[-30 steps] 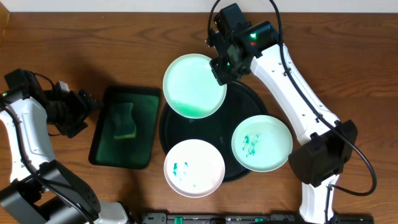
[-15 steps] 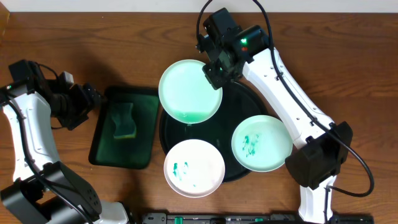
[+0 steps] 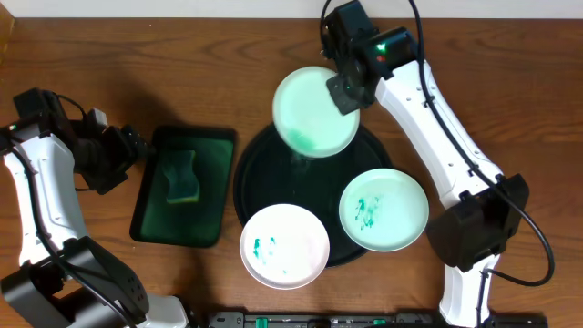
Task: Clean dirty plates on tray and stack at the side
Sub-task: 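Lift the top plate by its rim with the right gripper, then carry the plate right and set it on the table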
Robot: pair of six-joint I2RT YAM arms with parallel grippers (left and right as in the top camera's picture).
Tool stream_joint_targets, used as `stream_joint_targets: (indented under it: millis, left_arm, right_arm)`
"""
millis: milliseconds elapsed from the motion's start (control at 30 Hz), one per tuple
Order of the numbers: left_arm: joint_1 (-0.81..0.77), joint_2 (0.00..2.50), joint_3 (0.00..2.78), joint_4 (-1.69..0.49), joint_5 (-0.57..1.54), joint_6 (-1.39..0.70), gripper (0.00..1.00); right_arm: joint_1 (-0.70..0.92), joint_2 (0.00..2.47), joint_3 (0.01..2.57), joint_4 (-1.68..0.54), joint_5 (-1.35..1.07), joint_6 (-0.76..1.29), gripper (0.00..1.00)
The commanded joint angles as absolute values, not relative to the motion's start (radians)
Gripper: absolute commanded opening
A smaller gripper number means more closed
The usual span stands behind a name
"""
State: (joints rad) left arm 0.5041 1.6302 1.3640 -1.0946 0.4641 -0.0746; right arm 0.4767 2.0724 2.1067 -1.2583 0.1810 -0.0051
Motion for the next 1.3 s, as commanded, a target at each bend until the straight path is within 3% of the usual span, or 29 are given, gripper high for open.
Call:
stream_joint_targets:
  millis: [0,667,1267]
  left_arm:
    - [0.479,1.617,1.385,-1.102,0.451,-0.08,0.83]
    - [0.419,1.618,1.385,-1.102,0.399,-0.087,0.84]
    - [0.42,1.618,1.385,-1.095,0.399,-0.107,0.84]
  right_arm:
    - [0.5,2.064,2.133,-1.235,0.324,-0.062,0.01]
    - [0.768,2.064,2.133,-1.246,1.022,-0.167,0.01]
    - [0.92,2.064,2.133,-1.275,1.163,-0.164,0.01]
